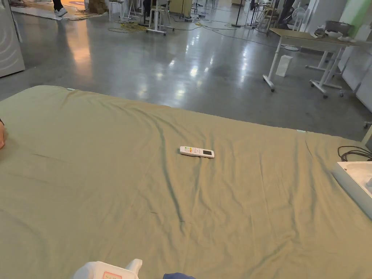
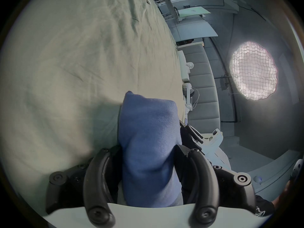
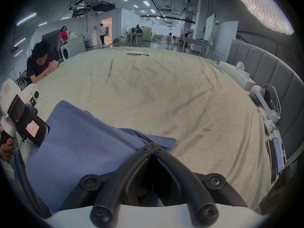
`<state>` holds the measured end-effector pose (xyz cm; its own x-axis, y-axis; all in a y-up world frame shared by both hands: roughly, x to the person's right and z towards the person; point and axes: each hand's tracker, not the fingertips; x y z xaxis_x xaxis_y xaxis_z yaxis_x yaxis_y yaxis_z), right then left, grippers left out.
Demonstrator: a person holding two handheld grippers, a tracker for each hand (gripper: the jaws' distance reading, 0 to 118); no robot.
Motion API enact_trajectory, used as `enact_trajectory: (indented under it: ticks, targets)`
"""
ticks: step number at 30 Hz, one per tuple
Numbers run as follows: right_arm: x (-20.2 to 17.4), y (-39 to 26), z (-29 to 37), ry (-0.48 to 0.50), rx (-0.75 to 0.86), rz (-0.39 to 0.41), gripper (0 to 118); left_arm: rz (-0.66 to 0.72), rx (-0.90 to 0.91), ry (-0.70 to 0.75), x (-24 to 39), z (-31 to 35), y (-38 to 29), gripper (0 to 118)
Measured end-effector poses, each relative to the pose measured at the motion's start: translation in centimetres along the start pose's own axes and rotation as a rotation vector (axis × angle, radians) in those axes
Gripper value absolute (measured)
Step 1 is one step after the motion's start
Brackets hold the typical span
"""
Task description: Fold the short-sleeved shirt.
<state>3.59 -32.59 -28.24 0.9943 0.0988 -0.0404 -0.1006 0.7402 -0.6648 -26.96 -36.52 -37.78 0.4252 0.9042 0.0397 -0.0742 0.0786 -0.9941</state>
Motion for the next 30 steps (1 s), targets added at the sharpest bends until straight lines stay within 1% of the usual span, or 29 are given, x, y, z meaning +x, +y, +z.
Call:
enact_trajectory:
  ticks: [2,5,7,8,10,11,12,13,15,21,26,30]
  targets:
    - [0.1,0.0,0.0,0.002,-0.002,-0.004,0,-0.006,0.03,-0.005,-0.3,0.1,0.0,64]
    - [0.2,0.0,0.0,0.003,-0.002,-0.007,0,-0.043,0.054,0.034,0.6,0.4,-0.5,54]
    - [0.1,-0.1,0.1,0.0,0.003,-0.008,0,-0.049,0.057,0.029,1.1,0.5,-0.9,32]
    - [0.1,-0.1,0.1,-0.001,0.005,-0.008,0,-0.068,0.07,0.025,1.3,0.7,-1.1,29]
    - [0.0,-0.2,0.2,-0.005,0.012,-0.009,0,-0.055,0.076,0.009,1.6,0.8,-0.9,25]
    - [0.0,-0.2,0.1,-0.006,0.013,-0.012,0,-0.073,0.076,-0.008,1.9,0.9,-1.0,24]
    - [0.1,-0.3,0.0,-0.005,0.016,-0.016,0,-0.075,0.089,0.01,2.3,1.0,-1.1,24]
    - [0.2,-0.3,0.1,-0.003,0.019,-0.019,0,-0.065,0.088,0.011,2.3,1.2,-0.9,23]
    - [0.3,-0.2,0.2,-0.002,0.024,-0.016,0,-0.067,0.099,-0.029,2.8,1.6,-1.0,22]
    - [1.2,0.8,1.2,-0.023,0.059,-0.017,0,-0.054,0.105,-0.055,4.4,3.2,-0.4,22]
    - [3.7,3.8,2.7,-0.069,0.132,-0.063,0,-0.084,0.107,-0.002,5.0,7.9,0.5,22]
    - [5.9,7.3,4.4,-0.103,0.222,-0.098,0,-0.089,0.131,0.052,3.9,13.6,1.4,22]
